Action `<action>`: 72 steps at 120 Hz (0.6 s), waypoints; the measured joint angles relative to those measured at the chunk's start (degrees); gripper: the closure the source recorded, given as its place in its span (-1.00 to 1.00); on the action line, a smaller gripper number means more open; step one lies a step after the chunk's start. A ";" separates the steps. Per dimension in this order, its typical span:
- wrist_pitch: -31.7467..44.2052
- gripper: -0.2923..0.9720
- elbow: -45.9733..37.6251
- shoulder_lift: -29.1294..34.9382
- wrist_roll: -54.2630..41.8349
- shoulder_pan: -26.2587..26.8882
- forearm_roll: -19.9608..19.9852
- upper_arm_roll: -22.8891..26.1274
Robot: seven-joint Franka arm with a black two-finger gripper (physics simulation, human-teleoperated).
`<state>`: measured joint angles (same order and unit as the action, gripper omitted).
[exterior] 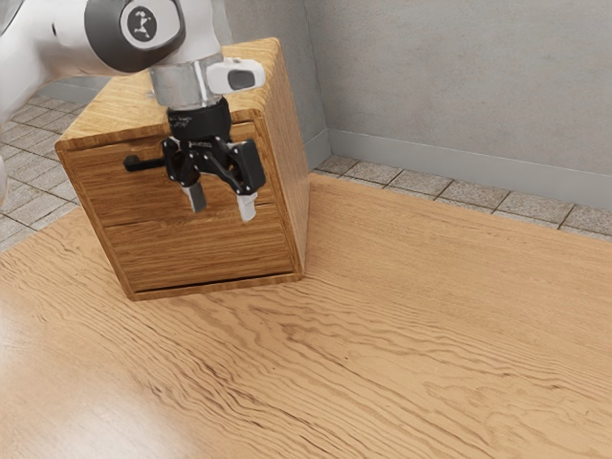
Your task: Pull the drawer handle with one arm to open the drawer
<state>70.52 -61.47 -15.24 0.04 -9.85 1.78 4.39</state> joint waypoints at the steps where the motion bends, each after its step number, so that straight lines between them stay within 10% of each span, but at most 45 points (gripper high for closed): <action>1: 0.44 -0.54 -0.01 0.00 0.00 0.00 0.00 0.00; 72: 9.21 -0.54 0.61 3.91 -0.12 0.71 -0.53 0.23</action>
<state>79.73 -60.85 -11.33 -0.08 -9.14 1.24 4.63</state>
